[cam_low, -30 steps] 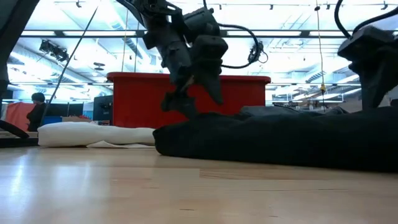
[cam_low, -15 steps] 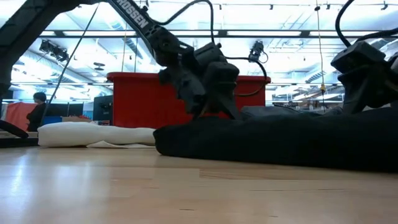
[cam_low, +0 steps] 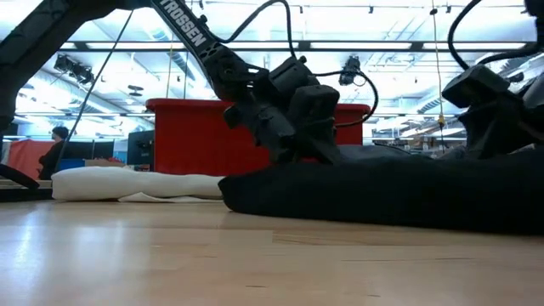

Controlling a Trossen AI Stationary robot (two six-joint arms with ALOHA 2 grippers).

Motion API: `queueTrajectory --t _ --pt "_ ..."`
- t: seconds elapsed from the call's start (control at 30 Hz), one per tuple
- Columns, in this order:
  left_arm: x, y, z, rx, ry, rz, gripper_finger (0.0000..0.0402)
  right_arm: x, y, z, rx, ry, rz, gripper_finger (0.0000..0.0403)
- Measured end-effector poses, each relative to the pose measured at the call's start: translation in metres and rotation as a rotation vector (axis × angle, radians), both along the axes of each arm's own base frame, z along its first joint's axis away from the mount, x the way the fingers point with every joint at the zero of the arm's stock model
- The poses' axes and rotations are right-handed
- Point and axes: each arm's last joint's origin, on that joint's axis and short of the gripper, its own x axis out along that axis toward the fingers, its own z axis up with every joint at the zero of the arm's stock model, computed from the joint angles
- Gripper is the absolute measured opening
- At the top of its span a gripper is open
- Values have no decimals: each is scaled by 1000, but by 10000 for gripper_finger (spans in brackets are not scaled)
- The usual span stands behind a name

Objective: Fold laundry
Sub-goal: Stack the black shirt on top of the gray folded short

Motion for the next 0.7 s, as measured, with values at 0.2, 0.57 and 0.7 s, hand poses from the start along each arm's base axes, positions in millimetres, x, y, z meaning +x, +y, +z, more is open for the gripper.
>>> queueTrajectory --t 0.2,0.57,0.7 --pt "6 -17 1 40 -82 -67 142 12 -13 -1 -62 -40 -19 193" --pt "6 -3 18 -9 -131 -22 47 28 -18 10 -88 -132 66 29" --pt "2 4 50 -4 -206 -11 47 31 -16 26 -86 -192 70 38"
